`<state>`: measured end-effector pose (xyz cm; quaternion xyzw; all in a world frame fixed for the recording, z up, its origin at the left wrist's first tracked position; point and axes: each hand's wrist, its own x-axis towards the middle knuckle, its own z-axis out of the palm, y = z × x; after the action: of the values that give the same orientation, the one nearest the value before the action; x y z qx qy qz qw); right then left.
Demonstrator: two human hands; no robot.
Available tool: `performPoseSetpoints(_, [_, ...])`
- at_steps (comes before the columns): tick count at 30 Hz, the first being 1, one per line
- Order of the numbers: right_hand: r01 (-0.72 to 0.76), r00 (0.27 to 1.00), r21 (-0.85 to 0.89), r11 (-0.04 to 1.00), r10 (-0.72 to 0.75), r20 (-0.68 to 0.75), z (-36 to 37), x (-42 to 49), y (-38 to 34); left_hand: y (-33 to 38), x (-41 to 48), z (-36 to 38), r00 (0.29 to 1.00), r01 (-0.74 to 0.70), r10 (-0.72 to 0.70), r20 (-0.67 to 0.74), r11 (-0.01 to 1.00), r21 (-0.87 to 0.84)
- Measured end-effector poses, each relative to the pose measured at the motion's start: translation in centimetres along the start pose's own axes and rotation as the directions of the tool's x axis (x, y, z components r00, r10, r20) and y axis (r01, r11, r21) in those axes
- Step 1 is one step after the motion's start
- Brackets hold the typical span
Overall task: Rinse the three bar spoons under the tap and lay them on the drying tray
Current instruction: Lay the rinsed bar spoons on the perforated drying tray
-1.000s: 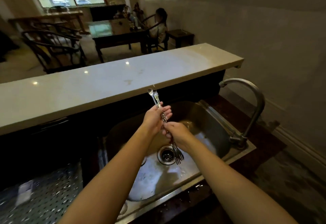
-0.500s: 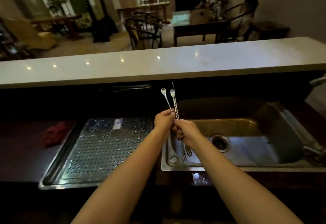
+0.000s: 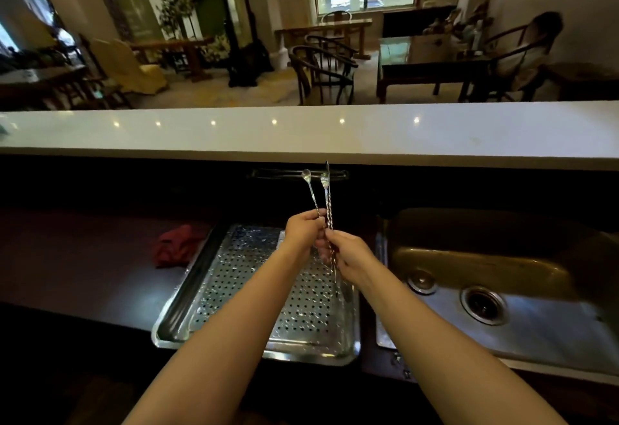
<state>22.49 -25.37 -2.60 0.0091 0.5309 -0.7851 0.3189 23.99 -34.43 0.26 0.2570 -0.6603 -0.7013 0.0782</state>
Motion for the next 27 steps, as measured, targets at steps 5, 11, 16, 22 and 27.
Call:
performPoseSetpoints(5, [-0.004,1.0,0.095,0.995,0.006,-0.018,4.1,3.3,0.4,1.2,4.5,-4.5,1.0,-0.007,0.007,-0.002,1.0,0.006])
performPoseSetpoints(11, [0.018,0.984,0.105,0.994,0.001,-0.178,5.4,6.7,1.7,0.2,10.0,-10.7,0.998,0.064,-0.063,-0.01,0.997,0.034])
performPoseSetpoints(16, [-0.029,0.96,-0.004,1.0,0.027,-0.28,4.9,7.7,4.1,-5.2,13.2,-14.5,0.984,0.172,-0.153,-0.089,0.945,0.278])
performPoseSetpoints(22, [-0.055,0.918,-0.01,0.998,0.047,-0.393,5.1,9.0,6.8,-8.0,13.8,-16.8,0.986,0.164,-0.113,-0.121,0.767,0.62])
performPoseSetpoints(27, [-0.07,0.903,0.018,0.997,0.071,-0.423,5.5,9.5,8.8,-9.0,13.6,-17.4,0.99,0.14,-0.119,-0.079,0.695,0.705])
